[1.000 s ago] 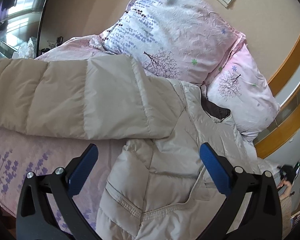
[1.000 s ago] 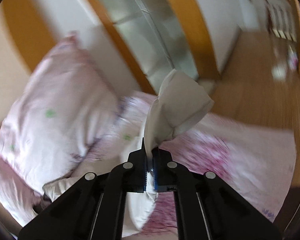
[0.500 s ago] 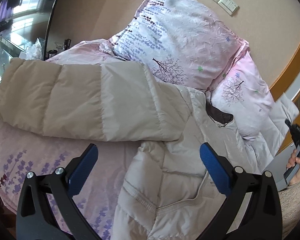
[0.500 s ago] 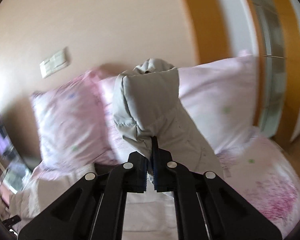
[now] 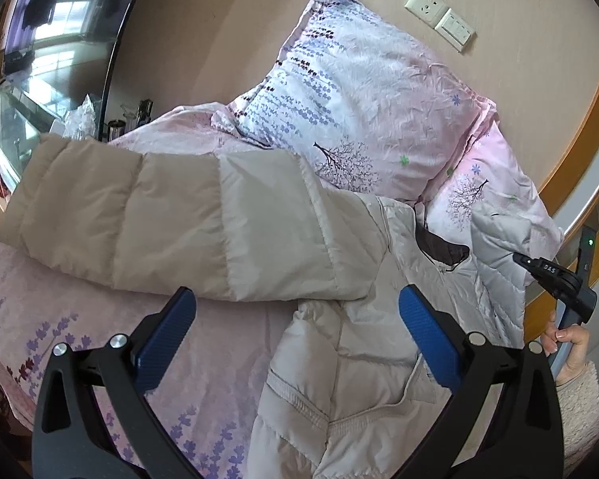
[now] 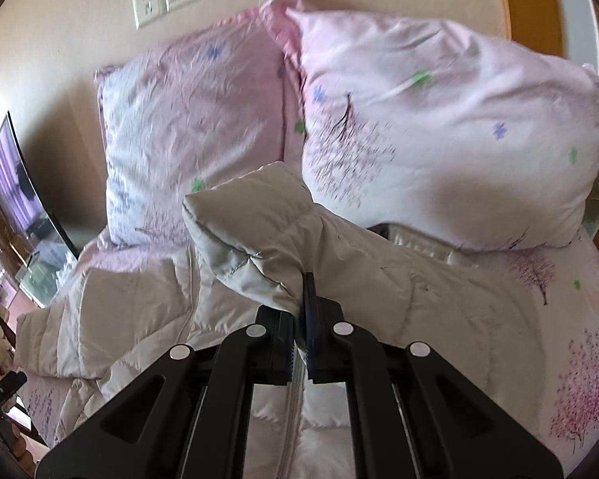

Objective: Fold large clothes
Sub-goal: 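Lay the sleeve across the jacket front and open the right gripper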

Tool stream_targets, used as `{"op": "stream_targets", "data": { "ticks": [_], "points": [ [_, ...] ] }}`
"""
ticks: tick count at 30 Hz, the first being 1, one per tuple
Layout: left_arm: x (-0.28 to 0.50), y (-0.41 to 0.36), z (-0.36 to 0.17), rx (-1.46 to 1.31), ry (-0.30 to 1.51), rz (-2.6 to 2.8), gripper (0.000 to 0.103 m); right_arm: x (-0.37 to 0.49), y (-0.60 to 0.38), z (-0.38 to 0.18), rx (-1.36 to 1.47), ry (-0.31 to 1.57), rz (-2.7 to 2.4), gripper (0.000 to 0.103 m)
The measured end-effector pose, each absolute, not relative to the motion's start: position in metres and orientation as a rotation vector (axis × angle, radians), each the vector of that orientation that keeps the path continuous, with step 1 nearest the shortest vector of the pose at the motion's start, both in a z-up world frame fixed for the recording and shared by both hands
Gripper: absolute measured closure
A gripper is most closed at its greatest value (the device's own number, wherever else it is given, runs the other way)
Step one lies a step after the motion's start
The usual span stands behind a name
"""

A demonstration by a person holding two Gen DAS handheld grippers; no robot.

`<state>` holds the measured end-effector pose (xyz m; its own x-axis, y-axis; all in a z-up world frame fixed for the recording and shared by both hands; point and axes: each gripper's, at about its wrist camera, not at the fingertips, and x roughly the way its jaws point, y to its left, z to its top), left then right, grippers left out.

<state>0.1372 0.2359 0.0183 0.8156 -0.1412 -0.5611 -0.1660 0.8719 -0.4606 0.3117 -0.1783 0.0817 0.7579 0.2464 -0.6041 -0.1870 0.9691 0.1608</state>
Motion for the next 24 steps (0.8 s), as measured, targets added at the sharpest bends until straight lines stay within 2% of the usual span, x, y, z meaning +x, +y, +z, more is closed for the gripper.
{"op": "stream_targets", "data": {
  "ticks": [5, 9, 15, 18, 19, 20, 22, 23, 24],
  "points": [
    [0.138, 0.227, 0.025, -0.446, 0.588, 0.03, 0.002, 0.324, -0.159, 0.064, 0.068, 0.766, 0.233, 0.098],
    [0.141, 0.228, 0.023, -0.455, 0.615, 0.017, 0.002, 0.335, -0.129, 0.03, -0.052, 0.914, 0.231, 0.096],
    [0.138, 0.243, 0.017, -0.504, 0.63, 0.017, 0.002, 0.327, -0.1, -0.001, -0.288, 1.059, 0.24, 0.086],
    [0.136, 0.252, 0.012, -0.538, 0.652, 0.005, 0.002, 0.321, -0.103, 0.002, -0.27, 1.114, 0.279, 0.067],
    [0.135, 0.255, 0.01, -0.55, 0.655, 0.008, 0.002, 0.32, -0.103, 0.003, -0.267, 1.139, 0.303, 0.039],
    [0.135, 0.258, 0.008, -0.561, 0.657, 0.014, 0.002, 0.318, -0.103, 0.004, -0.255, 1.155, 0.334, 0.022],
    [0.133, 0.264, 0.006, -0.585, 0.659, 0.026, 0.002, 0.311, -0.1, 0.012, -0.253, 1.105, 0.353, 0.025],
    [0.132, 0.267, 0.005, -0.597, 0.659, 0.029, 0.002, 0.307, -0.096, 0.018, -0.272, 1.068, 0.333, 0.037],
    [0.131, 0.268, 0.005, -0.604, 0.657, 0.03, 0.002, 0.305, -0.097, 0.024, -0.255, 1.029, 0.331, 0.045]
  ]
}}
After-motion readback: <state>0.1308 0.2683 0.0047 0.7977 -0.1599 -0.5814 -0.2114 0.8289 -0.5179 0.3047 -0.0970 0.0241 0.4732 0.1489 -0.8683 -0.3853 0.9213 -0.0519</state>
